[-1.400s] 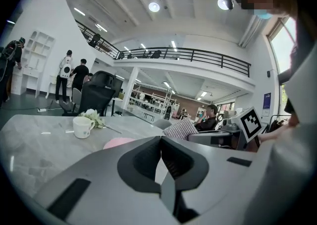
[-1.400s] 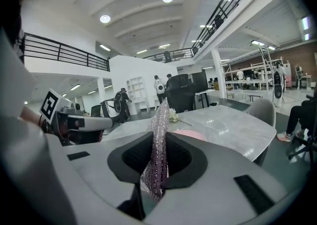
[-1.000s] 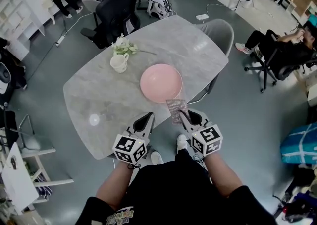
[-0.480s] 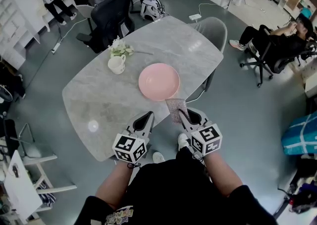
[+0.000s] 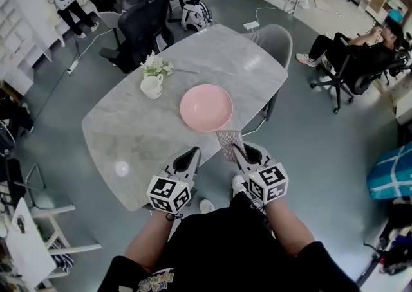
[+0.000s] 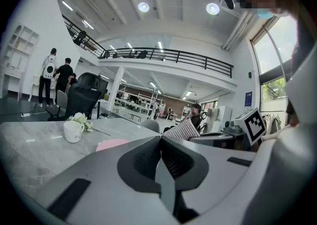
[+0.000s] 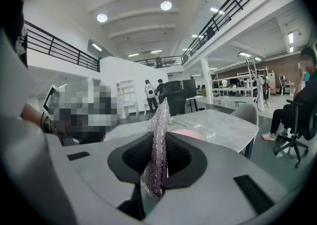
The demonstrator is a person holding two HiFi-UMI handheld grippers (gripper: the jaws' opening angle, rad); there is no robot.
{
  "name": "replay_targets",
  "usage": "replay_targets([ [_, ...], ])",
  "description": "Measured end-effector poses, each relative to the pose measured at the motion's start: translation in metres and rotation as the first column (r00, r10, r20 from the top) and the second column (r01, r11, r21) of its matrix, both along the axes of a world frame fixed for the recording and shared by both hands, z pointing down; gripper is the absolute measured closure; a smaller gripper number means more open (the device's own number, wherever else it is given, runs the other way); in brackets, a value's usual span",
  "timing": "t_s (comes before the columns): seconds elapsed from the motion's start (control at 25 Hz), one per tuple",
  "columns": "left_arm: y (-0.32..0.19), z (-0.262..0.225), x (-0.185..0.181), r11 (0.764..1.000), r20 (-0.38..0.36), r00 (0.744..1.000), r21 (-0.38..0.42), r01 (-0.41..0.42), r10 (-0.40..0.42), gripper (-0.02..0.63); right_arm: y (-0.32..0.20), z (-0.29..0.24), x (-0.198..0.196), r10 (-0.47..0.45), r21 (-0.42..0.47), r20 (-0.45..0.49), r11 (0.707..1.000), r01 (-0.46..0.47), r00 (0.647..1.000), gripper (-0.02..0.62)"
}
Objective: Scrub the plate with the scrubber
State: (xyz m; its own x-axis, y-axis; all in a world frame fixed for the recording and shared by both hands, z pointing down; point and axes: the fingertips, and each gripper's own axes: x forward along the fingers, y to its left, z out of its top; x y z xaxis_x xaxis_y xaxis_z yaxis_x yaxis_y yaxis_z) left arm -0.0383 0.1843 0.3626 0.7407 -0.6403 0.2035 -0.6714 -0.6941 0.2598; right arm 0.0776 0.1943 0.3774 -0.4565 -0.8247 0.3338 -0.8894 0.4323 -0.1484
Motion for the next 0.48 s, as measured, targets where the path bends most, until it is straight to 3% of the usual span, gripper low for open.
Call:
replay_targets([
  [0.48,0.012,-0.001,-0.005,1.000,-0.005,1.000,-0.002,0.003,-0.003,0.588,0.009,-0.002,-0.005,0.000,0.001,0.002,1.000,0.000,1.000,0.525],
])
